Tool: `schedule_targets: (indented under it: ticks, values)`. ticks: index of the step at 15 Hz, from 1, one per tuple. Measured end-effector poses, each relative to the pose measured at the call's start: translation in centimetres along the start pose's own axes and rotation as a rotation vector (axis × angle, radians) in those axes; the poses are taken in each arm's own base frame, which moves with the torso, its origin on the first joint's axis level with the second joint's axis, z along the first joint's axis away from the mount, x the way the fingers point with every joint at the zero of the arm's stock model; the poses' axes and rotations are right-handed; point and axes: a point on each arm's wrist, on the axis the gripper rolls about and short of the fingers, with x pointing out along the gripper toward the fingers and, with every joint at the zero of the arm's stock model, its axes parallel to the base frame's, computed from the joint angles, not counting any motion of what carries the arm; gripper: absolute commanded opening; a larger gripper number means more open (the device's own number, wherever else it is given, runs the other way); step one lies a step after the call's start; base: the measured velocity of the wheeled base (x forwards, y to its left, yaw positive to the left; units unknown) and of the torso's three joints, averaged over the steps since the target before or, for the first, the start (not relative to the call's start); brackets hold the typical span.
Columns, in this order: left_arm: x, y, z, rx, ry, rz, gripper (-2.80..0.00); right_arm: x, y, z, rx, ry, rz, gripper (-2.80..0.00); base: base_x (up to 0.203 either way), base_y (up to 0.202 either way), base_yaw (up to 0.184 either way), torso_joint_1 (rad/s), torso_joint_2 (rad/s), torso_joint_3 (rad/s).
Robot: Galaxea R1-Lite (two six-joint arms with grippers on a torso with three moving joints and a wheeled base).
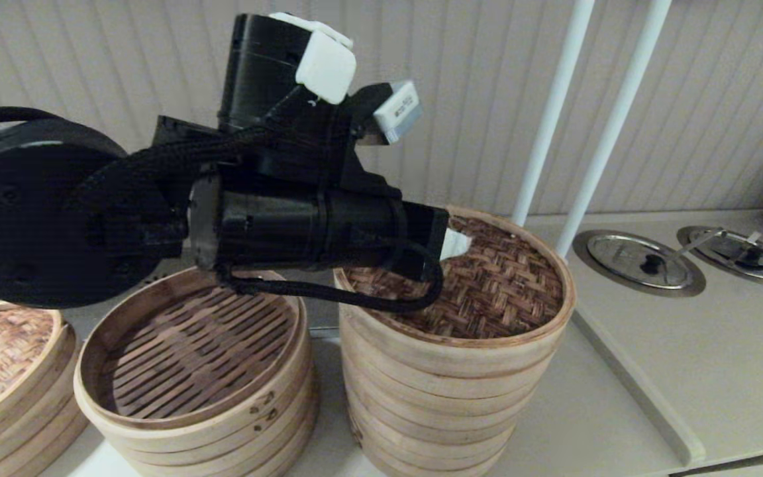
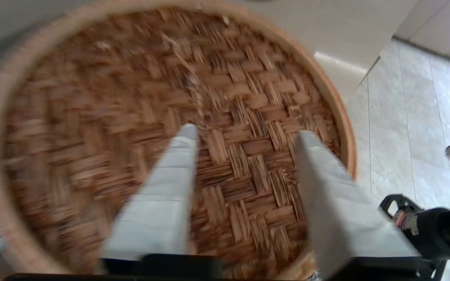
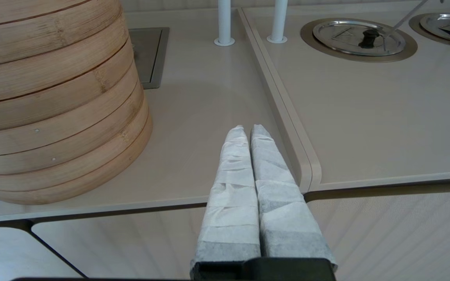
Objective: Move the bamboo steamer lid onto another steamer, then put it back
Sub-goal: Pick up the steamer
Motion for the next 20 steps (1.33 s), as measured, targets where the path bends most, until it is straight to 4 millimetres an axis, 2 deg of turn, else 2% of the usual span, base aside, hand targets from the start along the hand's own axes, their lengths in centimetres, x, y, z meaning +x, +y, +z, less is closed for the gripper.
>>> schedule_targets:
  ticks: [4,8,20]
  values:
    - [2.1,-0.4,-1.3,0.008,0.036,0.034,0.00,0.0,0.0,0.0,0.000,0.000,0.000,-2.80,0.000,0.000,0.000,0.000,0.00,0.000]
    - [3.9,-0.4,-1.5,0.009,0.026,0.045,0.00,0.0,0.0,0.0,0.000,0.000,-0.001,-2.80,0.000,0.000,0.000,0.000,0.00,0.000]
    - [6.6,0.0,-1.6,0.048,-0.006,0.144,0.00,0.0,0.0,0.0,0.000,0.000,-0.001,-2.80,0.000,0.000,0.000,0.000,0.00,0.000]
